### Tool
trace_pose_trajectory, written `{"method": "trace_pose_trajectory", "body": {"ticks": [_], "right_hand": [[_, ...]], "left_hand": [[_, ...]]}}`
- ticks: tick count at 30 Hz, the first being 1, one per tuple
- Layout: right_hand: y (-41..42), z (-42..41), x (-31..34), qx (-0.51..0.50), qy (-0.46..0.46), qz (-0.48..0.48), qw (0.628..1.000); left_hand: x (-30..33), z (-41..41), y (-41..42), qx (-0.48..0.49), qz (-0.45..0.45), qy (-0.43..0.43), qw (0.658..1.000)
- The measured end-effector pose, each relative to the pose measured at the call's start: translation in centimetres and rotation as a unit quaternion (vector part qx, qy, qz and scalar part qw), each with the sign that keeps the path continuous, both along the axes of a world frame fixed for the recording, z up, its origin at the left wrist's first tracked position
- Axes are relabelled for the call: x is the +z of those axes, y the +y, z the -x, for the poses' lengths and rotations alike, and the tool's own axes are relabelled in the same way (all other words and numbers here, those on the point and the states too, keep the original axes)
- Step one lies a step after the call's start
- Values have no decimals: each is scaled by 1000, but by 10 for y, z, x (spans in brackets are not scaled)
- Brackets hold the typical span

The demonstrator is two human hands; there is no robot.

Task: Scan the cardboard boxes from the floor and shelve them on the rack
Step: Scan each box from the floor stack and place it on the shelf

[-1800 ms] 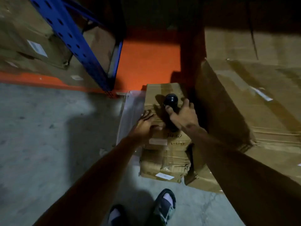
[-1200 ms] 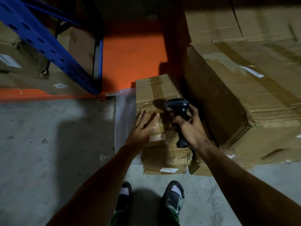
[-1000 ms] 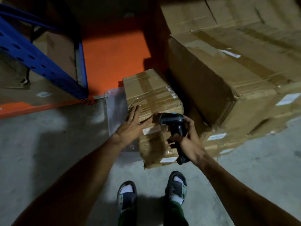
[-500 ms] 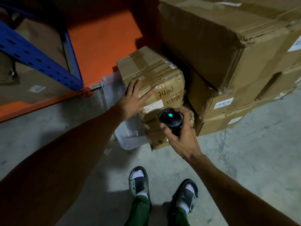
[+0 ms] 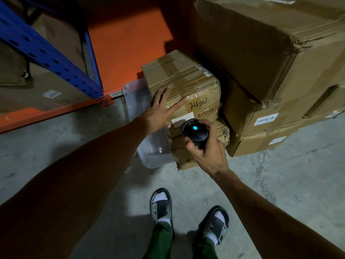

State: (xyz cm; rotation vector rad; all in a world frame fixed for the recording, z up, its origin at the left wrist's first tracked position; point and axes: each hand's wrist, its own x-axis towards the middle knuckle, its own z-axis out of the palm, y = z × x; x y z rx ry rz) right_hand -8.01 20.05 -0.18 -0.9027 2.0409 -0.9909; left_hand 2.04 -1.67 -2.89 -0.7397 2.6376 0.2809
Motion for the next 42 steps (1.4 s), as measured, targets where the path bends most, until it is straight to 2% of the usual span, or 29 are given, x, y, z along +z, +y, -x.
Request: {"method": "trace_pose_trajectory", "body": {"ticks": [4, 9, 15, 20, 22, 24, 27, 32, 38, 42], "right_hand": [[-3, 0, 1, -7, -18, 4, 1000], [-2, -1, -3, -18, -26, 3, 999], [5, 1, -11, -22, -37, -8, 999], [15, 11, -15, -73, -54, -37, 995], [21, 17, -17, -107, -39, -54, 992], [21, 26, -20, -124, 0, -80, 989], [6, 42, -29, -98, 55, -138, 984], [-42, 65, -49, -51, 116, -243, 962], [-66, 66, -70, -23, 151, -306, 940], [-64, 63, -64, -23, 137, -311, 940]], "left_hand": [[-4, -1, 0, -22, 31, 10, 999], [-6, -1, -4, 17, -38, 36, 999], [-12, -6, -1, 36, -53, 92, 994], [-20, -43, -21, -16, -32, 153, 988], [-26, -69, -38, -82, 12, 176, 981], [-32, -97, -58, -129, 52, 162, 977], [-40, -132, -73, -165, 89, 146, 971], [-53, -146, -66, -138, 84, 187, 969], [-50, -138, -66, -132, 40, 154, 978], [-45, -141, -60, -104, 13, 166, 981]]}}
